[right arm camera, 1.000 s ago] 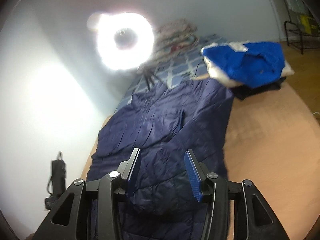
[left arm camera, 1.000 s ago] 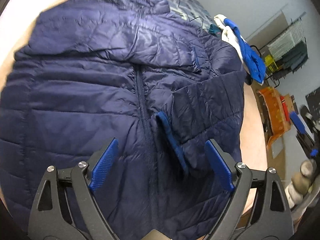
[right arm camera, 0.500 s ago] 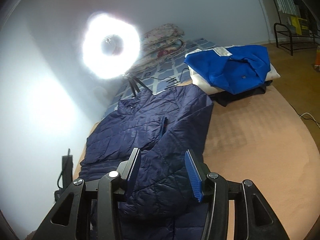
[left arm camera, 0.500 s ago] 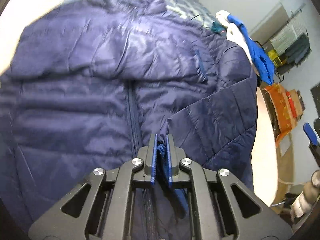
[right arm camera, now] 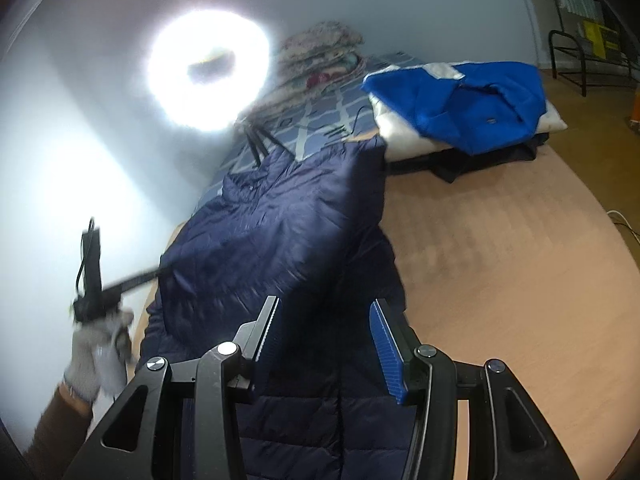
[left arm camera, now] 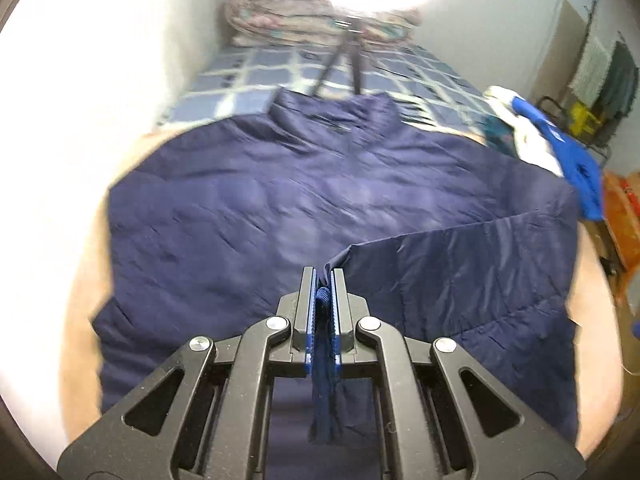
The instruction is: Fold large clothes
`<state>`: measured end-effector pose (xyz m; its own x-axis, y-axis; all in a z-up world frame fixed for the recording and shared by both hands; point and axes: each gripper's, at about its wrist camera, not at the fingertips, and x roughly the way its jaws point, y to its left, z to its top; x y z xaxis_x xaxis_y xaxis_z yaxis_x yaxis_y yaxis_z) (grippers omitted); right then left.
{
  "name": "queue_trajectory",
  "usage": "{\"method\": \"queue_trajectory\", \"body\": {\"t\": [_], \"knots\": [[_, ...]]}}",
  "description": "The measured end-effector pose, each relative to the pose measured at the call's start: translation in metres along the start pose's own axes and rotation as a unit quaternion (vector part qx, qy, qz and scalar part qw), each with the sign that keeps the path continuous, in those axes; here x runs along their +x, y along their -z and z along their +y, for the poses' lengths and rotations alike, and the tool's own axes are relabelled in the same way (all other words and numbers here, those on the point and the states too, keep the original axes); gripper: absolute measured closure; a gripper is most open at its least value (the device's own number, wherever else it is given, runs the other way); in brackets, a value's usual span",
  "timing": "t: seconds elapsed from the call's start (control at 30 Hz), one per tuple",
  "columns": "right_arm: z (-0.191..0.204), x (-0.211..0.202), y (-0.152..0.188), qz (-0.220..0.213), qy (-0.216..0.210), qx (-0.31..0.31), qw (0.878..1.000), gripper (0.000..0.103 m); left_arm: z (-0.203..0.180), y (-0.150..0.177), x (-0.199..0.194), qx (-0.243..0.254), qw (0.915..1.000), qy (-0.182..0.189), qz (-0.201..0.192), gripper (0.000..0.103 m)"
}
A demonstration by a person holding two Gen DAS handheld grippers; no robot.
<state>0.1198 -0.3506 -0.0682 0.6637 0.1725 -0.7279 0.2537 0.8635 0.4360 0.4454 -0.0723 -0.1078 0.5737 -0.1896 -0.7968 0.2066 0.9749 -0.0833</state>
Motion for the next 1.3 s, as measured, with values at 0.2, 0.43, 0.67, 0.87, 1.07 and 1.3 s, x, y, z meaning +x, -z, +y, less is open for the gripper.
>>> {"method": "queue_trajectory", "body": {"t": [0.2,0.43,0.67,0.87,1.07,1.3], "knots": [[0.015,0.013,0.008,0.020,-0.007,-0.018,1.000,0.054,0.047,-0.031,0.034,-0.012,0.9993,-0.034,-0.005,0.099],[0.026,0.031,0.018,0.042,0.004,-0.042,0.998,0.054,0.077,-0.056,0.067,-0.005,0.9978,-0.066,-0.008,0.099],[0.031,0.046,0.024,0.063,0.005,-0.048,0.997,0.054,0.109,-0.062,0.096,-0.065,0.9961,-0.059,0.000,0.099],[0.032,0.053,0.027,0.071,0.007,-0.053,0.996,0.054,0.111,-0.058,0.115,-0.061,0.9952,-0.076,0.010,0.099],[0.034,0.054,0.029,0.073,0.007,-0.053,0.996,0.054,0.107,-0.063,0.123,-0.056,0.9941,-0.093,0.004,0.099],[0.040,0.046,0.028,0.066,0.003,-0.064,0.996,0.054,0.112,-0.066,0.102,-0.073,0.9892,-0.126,-0.018,0.050]]}}
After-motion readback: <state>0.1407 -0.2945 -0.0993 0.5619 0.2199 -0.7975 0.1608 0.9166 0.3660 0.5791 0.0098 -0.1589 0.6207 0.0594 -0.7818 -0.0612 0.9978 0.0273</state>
